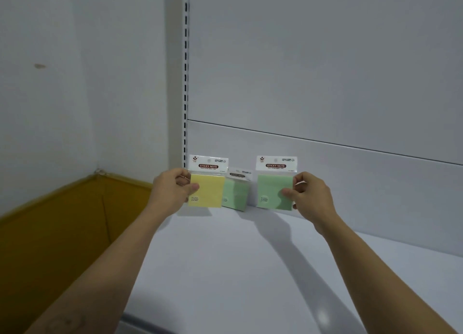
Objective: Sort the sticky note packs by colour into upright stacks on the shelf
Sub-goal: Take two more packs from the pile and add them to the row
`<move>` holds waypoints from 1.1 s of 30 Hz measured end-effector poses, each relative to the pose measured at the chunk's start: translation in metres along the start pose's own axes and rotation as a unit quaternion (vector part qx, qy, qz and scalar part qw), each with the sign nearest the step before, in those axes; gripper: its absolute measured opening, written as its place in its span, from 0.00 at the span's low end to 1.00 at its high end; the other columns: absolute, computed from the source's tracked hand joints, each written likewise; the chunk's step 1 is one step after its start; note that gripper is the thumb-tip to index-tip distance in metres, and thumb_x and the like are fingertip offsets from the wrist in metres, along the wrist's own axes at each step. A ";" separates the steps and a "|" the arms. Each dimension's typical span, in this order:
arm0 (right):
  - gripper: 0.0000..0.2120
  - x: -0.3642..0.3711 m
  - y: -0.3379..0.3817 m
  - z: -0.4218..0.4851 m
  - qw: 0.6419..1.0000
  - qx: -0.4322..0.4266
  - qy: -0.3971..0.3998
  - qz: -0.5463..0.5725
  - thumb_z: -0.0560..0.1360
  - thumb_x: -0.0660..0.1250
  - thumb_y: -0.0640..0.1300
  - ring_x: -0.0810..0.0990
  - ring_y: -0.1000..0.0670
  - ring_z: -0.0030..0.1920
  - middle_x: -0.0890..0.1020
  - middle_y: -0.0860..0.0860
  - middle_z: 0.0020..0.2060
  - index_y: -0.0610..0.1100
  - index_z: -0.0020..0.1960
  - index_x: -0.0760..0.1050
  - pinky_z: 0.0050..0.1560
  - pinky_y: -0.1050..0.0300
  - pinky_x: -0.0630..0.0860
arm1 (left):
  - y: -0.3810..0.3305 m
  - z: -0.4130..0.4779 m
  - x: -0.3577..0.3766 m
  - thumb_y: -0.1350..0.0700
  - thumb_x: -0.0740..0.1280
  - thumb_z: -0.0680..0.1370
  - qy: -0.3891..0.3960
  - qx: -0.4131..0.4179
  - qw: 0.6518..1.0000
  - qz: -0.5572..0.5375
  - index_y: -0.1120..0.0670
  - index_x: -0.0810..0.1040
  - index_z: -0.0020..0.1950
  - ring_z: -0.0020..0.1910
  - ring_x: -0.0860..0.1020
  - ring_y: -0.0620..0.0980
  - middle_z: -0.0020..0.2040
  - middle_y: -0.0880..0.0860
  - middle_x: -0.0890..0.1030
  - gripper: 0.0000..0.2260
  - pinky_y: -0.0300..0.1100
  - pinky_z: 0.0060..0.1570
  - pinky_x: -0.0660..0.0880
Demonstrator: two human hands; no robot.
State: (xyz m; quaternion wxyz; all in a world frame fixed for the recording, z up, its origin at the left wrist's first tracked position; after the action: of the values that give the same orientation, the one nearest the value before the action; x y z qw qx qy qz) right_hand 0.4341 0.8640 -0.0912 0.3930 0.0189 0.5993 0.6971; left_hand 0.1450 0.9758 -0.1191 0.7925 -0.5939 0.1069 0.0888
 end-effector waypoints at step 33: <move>0.12 0.140 -0.042 -0.008 0.999 0.013 -0.047 0.000 0.71 0.68 0.36 0.80 0.54 0.44 0.82 0.55 0.42 0.50 0.51 0.77 0.44 0.61 0.73 | 0.086 0.071 0.034 0.61 0.70 0.75 -0.073 0.008 0.997 -0.012 0.59 0.80 0.57 0.38 0.76 0.40 0.38 0.45 0.78 0.11 0.26 0.35 0.70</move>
State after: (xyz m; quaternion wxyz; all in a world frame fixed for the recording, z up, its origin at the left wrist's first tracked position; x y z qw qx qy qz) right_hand 0.3553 0.9363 -0.1919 0.4199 0.0566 0.5892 0.6880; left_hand 0.1594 1.0683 -0.1883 0.8038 -0.5810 0.0417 0.1214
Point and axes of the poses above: each hand's wrist, its own z-axis towards the middle knuckle, its own x-axis out of the palm, y = z × x, the point moved 3 cm from there along z, towards the middle knuckle
